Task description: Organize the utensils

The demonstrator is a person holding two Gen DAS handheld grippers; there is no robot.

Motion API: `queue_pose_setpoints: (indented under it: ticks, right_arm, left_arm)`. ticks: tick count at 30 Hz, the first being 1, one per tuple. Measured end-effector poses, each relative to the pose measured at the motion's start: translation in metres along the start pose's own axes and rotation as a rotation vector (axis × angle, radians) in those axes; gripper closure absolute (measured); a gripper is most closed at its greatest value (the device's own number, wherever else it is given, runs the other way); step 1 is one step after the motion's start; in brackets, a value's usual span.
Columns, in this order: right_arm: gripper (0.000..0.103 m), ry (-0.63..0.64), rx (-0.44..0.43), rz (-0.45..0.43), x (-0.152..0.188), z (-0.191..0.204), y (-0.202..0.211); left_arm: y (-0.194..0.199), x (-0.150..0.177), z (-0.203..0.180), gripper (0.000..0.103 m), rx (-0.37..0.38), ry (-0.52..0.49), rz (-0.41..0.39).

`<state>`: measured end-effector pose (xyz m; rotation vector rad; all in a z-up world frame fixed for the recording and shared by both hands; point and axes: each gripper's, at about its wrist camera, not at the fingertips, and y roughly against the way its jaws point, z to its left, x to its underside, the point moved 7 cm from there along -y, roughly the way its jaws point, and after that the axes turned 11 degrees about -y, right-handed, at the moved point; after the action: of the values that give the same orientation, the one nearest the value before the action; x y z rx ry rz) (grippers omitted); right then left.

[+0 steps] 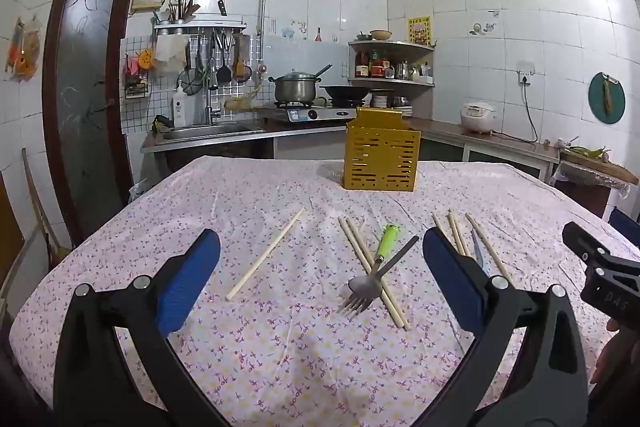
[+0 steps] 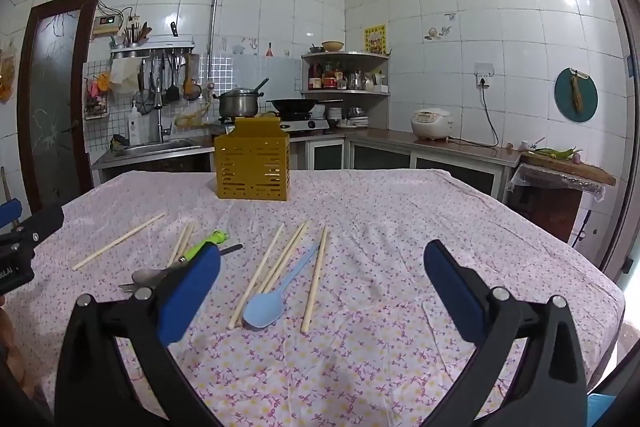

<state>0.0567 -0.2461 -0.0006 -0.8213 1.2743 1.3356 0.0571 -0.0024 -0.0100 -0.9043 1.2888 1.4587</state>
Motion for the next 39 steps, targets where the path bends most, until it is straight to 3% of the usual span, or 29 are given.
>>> queue_pose_setpoints:
  ticks: [39]
  right_arm:
    - [0.004, 0.005, 0.008, -0.018, 0.0026, 0.0041, 0.0012]
  left_arm:
    - [-0.0019, -0.0013, -0.003, 0.005, 0.001, -0.001, 0.0]
